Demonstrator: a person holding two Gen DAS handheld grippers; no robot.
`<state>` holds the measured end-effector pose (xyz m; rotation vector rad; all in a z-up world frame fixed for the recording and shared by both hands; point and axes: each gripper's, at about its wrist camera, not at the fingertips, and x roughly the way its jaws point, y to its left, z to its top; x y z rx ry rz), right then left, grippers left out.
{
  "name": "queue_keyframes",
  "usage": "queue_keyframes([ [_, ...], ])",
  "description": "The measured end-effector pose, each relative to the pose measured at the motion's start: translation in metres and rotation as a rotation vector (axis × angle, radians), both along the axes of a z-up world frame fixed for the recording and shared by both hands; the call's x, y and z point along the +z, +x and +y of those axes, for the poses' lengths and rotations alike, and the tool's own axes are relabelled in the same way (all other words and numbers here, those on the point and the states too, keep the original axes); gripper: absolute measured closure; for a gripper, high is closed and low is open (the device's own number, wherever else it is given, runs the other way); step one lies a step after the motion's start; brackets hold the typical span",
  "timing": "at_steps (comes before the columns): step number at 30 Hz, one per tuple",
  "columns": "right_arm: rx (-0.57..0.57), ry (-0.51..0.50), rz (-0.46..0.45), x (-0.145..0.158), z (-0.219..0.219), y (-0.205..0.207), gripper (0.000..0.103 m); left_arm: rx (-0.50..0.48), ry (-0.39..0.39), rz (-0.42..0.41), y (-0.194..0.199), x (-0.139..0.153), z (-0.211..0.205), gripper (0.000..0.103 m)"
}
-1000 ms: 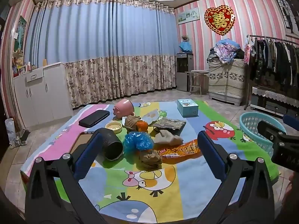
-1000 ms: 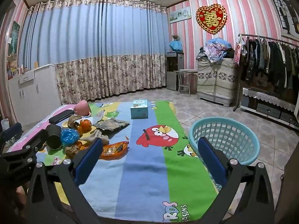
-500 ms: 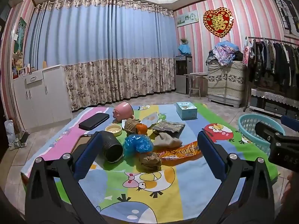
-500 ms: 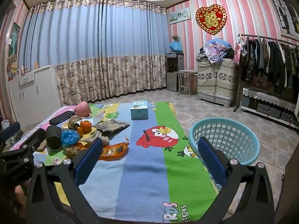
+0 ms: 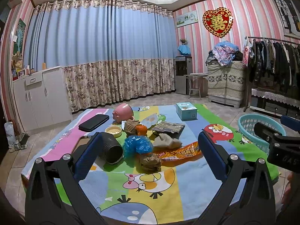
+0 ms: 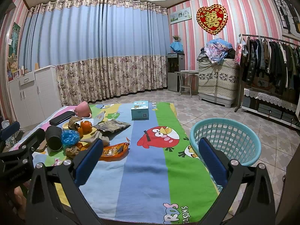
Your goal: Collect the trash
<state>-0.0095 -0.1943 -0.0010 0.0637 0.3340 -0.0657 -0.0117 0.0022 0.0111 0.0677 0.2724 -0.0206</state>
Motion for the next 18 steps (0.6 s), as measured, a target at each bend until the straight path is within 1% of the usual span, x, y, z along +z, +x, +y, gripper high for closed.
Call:
queue_keyframes([
  [18, -0.003, 0.006, 0.000, -0.0020, -0.0003, 0.0011, 0.004, 0.002, 0.002, -0.002, -0.0027, 0.0025, 0.0011, 0.005],
])
